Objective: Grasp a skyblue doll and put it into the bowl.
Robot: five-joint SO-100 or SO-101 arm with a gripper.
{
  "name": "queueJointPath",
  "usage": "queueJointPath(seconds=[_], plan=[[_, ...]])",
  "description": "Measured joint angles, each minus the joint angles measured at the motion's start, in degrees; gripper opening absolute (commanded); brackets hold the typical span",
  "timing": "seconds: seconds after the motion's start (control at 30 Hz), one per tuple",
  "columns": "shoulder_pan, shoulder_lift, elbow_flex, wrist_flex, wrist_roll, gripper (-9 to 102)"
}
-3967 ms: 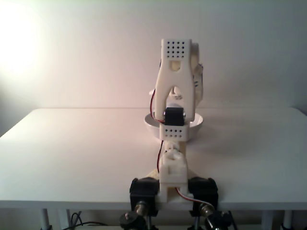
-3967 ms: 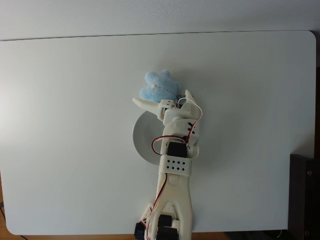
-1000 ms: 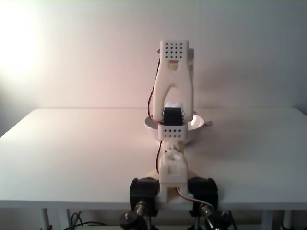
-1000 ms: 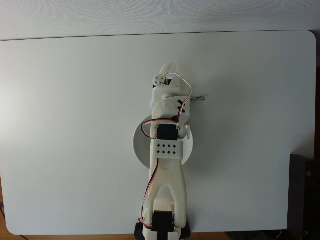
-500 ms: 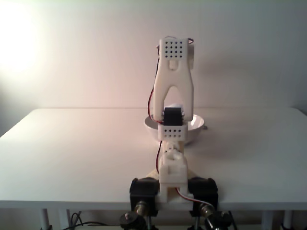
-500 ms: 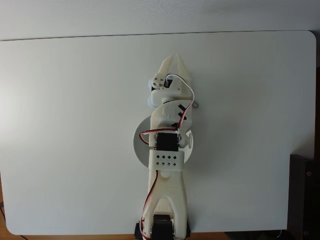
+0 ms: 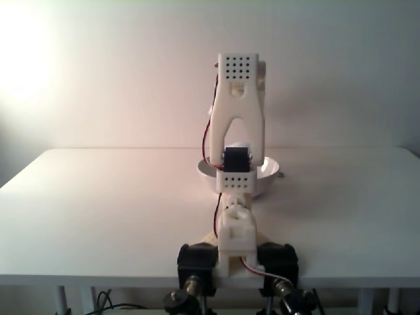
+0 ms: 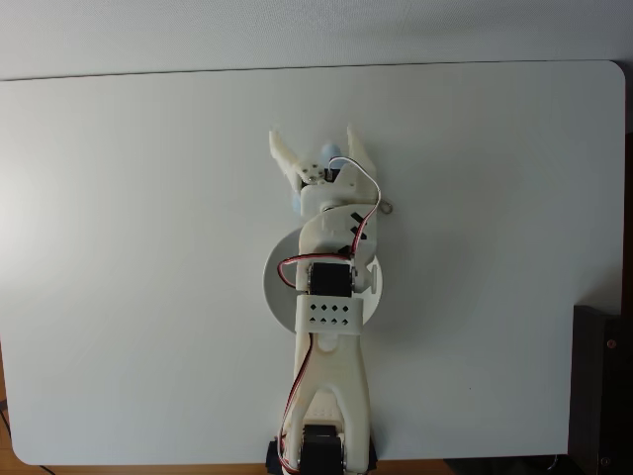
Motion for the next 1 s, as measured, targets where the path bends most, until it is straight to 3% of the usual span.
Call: queueJointPath(seconds=[0.27, 0.6, 1.0], plan=[[0.9, 0.1, 8.0, 3.5, 0.0, 69], [4.1, 0.7, 6.0, 21.4, -0.8, 49], [4.7, 0.7, 4.5, 22.4, -4.0, 48]])
